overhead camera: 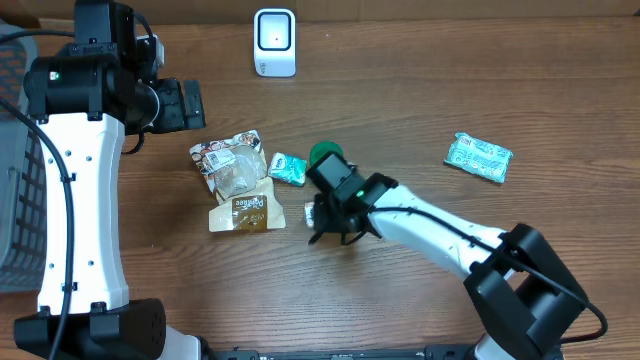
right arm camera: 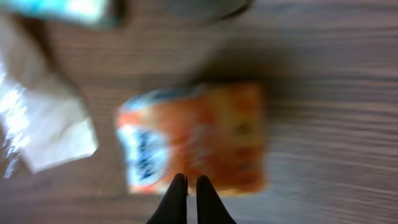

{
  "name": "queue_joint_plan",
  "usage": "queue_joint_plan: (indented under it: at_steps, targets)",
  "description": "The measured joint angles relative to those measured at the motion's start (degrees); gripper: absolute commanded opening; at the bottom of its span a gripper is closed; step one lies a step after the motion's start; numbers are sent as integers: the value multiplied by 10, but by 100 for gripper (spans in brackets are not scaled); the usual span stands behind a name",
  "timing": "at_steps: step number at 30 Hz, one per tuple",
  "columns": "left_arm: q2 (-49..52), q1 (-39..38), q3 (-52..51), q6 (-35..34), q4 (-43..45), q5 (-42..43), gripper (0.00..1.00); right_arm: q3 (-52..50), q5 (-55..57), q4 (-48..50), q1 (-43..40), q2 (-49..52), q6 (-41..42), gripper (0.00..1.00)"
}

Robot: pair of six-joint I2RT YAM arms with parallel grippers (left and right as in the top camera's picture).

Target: Scan the item barcode

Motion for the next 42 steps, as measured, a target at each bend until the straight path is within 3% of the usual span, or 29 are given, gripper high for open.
queue_joint_plan:
  at_steps: [11,24,28,30,37,42]
  targets:
    - [0,0,0,0,0,0,100,0,17,-3,-33,0,28,23]
    - [0,0,0,0,0,0,100,0,13,10,-34,19,25,25]
    - [0,0,0,0,0,0,100,0,4,17,-34,22,17,15]
    - [0,0,0,0,0,0,99,0,0,17,-34,24,13,4]
    - [0,0,0,0,0,0,99,1,-20,17,-37,26,-17,4]
    - [0,0,0,0,0,0,100,31,-34,-40,-41,26,-111,4]
